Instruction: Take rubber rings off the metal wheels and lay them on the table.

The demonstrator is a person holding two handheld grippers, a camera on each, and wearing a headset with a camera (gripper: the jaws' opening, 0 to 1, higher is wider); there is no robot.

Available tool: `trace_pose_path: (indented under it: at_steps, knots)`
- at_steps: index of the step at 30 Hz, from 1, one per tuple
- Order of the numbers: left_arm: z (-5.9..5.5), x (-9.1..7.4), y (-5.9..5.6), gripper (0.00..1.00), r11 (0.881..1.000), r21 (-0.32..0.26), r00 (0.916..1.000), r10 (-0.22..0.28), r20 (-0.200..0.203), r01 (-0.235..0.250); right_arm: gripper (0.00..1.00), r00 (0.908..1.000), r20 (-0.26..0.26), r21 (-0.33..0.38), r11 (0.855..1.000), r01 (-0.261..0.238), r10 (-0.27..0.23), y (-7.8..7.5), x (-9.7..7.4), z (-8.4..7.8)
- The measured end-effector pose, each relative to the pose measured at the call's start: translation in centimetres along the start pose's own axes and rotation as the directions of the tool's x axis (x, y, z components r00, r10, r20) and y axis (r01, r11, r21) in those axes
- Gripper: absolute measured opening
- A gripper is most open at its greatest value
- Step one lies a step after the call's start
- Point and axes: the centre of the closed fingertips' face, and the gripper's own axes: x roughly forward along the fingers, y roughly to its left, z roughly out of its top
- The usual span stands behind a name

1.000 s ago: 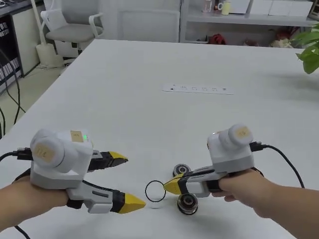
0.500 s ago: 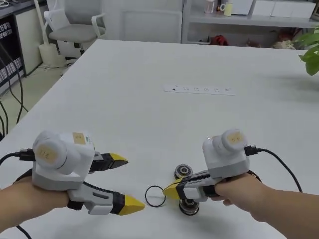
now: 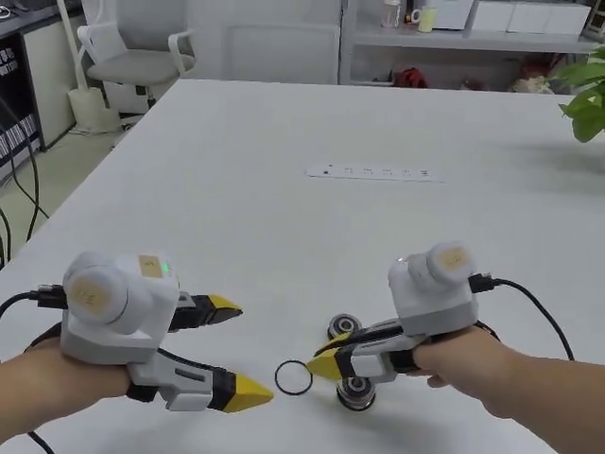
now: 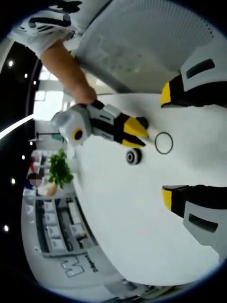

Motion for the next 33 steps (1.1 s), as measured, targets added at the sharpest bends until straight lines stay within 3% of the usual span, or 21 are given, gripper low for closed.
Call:
trace_pose_path:
  at_steps: [13,20,33]
  knots:
    - [1.1,1.3,-0.7,0.63,0.998,0.034,0.9989,-0.045,-0.012,0.046,0.13,0.9993,0.036,-0.005,1.0,0.005,-0.005,-0.2,-2.7,0.5]
    - [1.7,2.0,-0.9,0.62,0.997,0.043,0.9982,-0.059,-0.013,0.059,0.14,0.9993,0.036,-0.013,1.0,0.006,-0.005,-0.2,-4.0,-0.1]
    - [2.7,3.8,-2.2,0.58,0.993,0.062,0.9948,-0.101,-0.018,0.102,0.14,0.9997,0.005,-0.057,0.998,0.025,-0.025,-1.0,-5.9,-1.9]
